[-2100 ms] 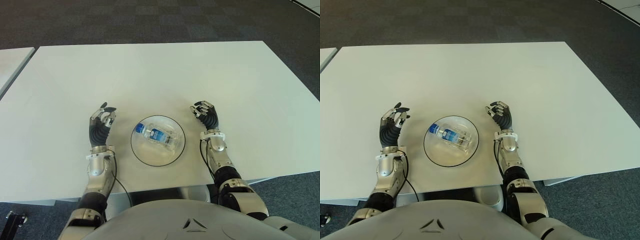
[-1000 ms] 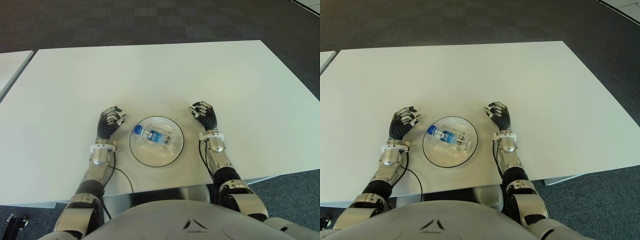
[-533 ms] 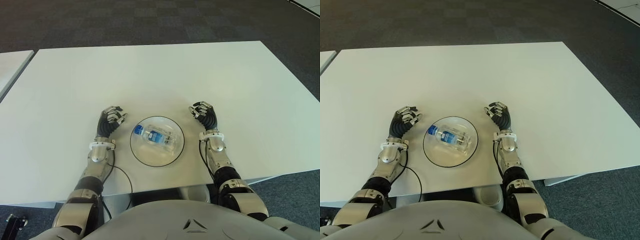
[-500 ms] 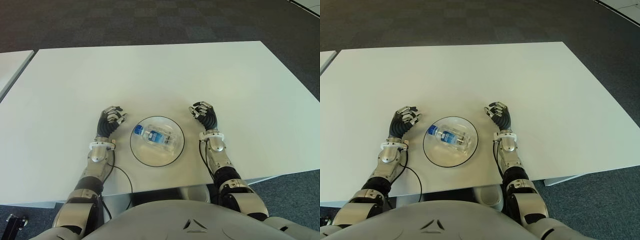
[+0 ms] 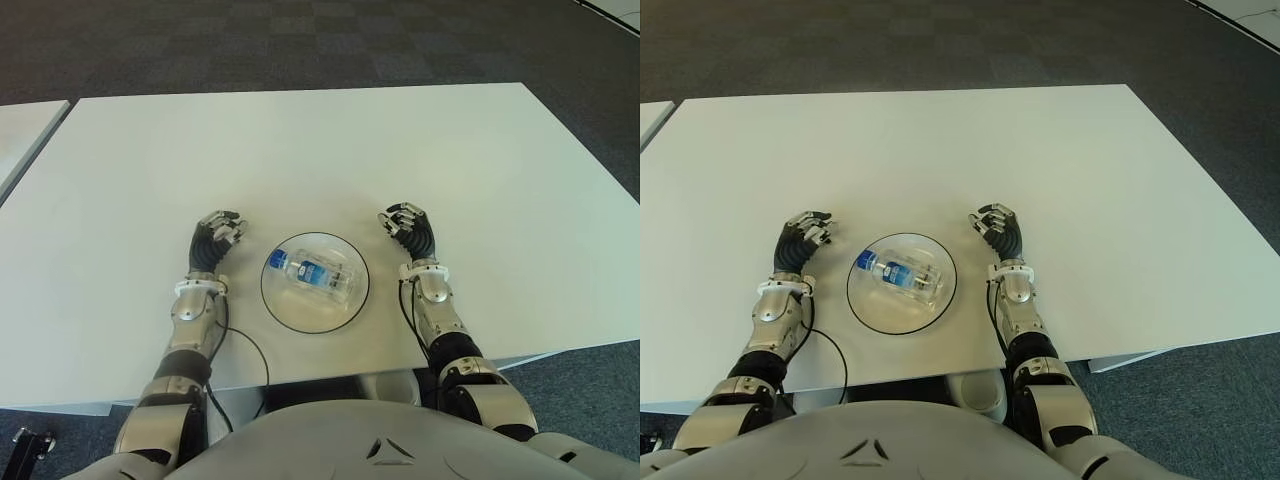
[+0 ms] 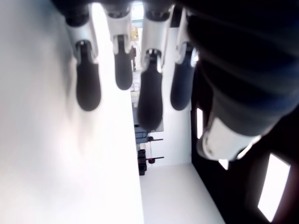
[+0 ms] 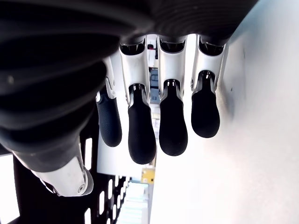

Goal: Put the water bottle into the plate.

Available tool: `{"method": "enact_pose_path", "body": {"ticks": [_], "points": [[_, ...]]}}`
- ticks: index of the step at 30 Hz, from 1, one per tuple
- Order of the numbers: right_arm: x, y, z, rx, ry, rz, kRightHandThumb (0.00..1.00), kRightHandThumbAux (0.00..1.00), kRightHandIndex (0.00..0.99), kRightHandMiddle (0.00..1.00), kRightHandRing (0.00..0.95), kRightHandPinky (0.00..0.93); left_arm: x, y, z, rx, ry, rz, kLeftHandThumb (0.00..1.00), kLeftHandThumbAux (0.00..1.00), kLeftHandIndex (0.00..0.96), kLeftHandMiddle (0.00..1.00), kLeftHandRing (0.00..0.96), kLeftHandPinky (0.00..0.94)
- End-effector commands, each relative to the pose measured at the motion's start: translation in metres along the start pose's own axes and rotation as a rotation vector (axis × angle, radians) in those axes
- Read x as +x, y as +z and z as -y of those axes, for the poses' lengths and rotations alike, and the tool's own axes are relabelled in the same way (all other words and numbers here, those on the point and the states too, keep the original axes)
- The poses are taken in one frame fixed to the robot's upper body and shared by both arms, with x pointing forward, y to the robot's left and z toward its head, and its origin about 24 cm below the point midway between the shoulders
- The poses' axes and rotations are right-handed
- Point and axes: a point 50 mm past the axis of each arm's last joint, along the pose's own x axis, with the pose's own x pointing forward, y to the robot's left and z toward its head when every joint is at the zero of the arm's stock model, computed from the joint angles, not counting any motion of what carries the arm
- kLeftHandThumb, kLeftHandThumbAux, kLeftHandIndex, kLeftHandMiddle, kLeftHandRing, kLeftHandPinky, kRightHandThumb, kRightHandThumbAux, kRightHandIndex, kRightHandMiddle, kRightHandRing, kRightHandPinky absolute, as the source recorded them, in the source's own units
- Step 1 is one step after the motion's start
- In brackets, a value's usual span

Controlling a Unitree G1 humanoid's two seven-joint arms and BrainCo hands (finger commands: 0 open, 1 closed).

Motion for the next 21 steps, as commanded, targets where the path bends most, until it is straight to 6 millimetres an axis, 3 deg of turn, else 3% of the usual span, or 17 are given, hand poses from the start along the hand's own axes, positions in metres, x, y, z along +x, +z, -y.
{"method": "enact_pose_path", "body": {"ticks": [1, 21], "points": [[-0.0212, -0.0382, -0.0016, 0.013, -0.005, -0.220, 0.708, 0.725, 0.435, 0.676, 0.663, 0.654, -0.0175, -0.0282, 0.0102, -0.118, -0.003, -0.143, 0.707, 0.711, 0.434, 0.603, 0.587, 0.566], [-0.0165, -0.0361, -0.0050, 0.029, -0.013, -0.207, 0.709, 0.725, 0.435, 0.684, 0.672, 0.666, -0.0125, -0.0245, 0.0116, -0.229, 0.023, -0.084, 0.709, 0.710, 0.435, 0.621, 0.612, 0.602]]}}
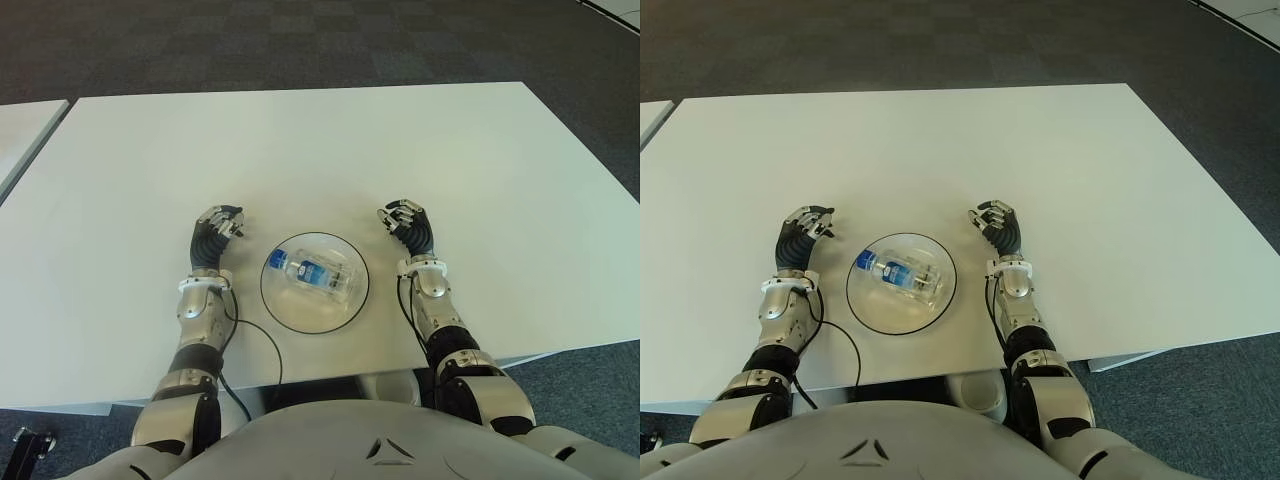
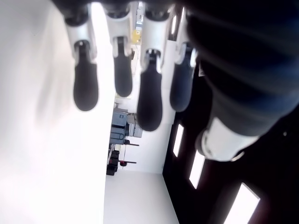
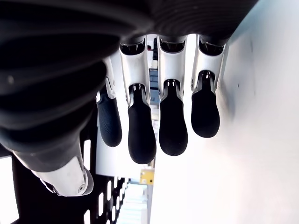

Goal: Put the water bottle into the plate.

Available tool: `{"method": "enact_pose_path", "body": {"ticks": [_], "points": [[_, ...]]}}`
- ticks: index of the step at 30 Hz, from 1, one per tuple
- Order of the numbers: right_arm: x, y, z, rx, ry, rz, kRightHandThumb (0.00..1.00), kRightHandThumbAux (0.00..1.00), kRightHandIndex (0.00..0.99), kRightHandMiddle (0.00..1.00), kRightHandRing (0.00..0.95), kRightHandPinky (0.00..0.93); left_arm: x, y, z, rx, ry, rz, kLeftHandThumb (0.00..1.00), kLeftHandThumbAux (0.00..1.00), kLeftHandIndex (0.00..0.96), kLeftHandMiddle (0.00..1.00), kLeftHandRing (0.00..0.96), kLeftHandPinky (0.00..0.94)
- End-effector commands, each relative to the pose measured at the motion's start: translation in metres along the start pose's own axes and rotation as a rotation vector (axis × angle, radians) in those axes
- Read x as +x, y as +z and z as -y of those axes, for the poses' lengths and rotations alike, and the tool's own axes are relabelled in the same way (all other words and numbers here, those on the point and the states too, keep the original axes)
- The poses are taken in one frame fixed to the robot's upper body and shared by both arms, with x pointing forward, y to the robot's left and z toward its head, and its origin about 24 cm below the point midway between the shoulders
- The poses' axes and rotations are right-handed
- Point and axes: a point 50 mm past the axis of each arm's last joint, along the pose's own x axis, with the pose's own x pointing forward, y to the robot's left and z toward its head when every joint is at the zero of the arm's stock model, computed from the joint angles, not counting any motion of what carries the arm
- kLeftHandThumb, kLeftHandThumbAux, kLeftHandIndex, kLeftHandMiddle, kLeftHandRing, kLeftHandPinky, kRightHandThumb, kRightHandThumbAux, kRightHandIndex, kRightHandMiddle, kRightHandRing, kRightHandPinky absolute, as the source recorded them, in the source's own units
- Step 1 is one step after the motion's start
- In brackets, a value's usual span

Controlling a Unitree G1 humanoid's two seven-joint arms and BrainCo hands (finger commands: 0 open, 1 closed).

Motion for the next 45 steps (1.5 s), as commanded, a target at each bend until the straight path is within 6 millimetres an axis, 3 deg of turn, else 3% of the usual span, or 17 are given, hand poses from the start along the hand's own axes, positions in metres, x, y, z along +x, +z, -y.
{"method": "enact_pose_path", "body": {"ticks": [1, 20, 45], "points": [[-0.0228, -0.0377, -0.0025, 0.022, -0.012, -0.196, 0.709, 0.725, 0.435, 0.684, 0.673, 0.667, -0.0177, -0.0253, 0.0001, -0.037, 0.027, -0.123, 0.709, 0.710, 0.435, 0.622, 0.613, 0.603], [-0.0207, -0.0387, -0.0047, 0.058, -0.039, -0.196, 0.706, 0.727, 0.435, 0.678, 0.671, 0.664, -0.0146, -0.0266, 0.0001, -0.105, 0.091, -0.136, 0.709, 0.709, 0.436, 0.625, 0.607, 0.596], [-0.0234, -0.0381, -0.0045, 0.064, -0.043, -0.161, 0.706, 0.728, 0.434, 0.675, 0.675, 0.672, -0.0196, -0.0242, -0.0006, -0.073, 0.081, -0.125, 0.708, 0.709, 0.435, 0.614, 0.600, 0.584]]}}
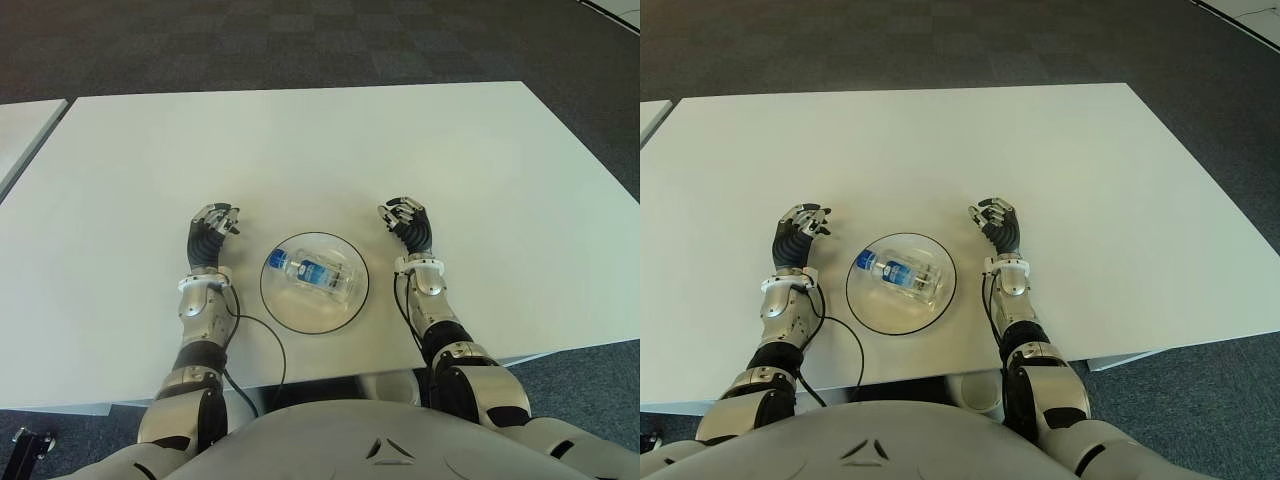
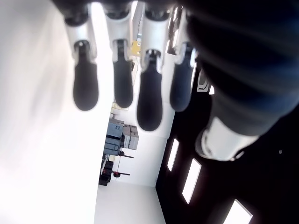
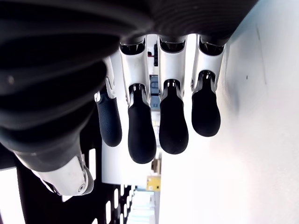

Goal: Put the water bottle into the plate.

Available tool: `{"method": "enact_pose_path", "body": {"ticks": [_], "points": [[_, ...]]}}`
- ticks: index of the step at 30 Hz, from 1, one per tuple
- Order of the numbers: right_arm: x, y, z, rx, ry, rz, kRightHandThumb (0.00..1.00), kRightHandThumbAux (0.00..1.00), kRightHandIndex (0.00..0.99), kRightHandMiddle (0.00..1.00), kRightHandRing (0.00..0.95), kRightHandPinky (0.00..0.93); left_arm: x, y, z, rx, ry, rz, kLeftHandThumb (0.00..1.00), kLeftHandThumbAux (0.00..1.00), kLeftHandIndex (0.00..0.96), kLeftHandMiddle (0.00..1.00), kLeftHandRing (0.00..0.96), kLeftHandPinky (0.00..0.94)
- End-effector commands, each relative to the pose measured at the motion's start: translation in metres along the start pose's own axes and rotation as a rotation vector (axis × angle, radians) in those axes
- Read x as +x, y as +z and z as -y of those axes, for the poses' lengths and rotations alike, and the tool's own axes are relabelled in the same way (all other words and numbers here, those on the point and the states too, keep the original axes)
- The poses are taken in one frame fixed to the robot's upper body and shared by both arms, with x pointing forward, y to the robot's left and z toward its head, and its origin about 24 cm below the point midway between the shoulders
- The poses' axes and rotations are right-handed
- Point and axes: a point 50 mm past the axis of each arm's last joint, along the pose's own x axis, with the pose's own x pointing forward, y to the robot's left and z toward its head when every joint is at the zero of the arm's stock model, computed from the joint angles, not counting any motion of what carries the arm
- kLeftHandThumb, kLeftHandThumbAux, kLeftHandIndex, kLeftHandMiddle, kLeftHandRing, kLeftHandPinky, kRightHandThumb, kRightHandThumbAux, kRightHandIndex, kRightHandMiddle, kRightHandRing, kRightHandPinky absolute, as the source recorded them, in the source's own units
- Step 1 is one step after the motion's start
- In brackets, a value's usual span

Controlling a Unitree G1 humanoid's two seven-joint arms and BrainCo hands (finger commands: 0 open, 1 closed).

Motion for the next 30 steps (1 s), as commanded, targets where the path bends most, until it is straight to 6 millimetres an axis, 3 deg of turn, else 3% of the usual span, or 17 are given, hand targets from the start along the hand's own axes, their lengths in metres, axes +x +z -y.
{"method": "enact_pose_path", "body": {"ticks": [1, 30], "points": [[-0.0272, -0.0371, 0.0012, 0.012, -0.013, -0.182, 0.706, 0.728, 0.434, 0.675, 0.676, 0.674, -0.0213, -0.0247, -0.0025, -0.009, 0.020, -0.126, 0.708, 0.709, 0.435, 0.614, 0.599, 0.583], [-0.0304, -0.0384, 0.0025, 0.012, 0.002, -0.194, 0.707, 0.728, 0.435, 0.671, 0.665, 0.655, -0.0277, -0.0247, -0.0029, -0.015, -0.005, -0.130, 0.707, 0.709, 0.435, 0.606, 0.590, 0.584]]}}
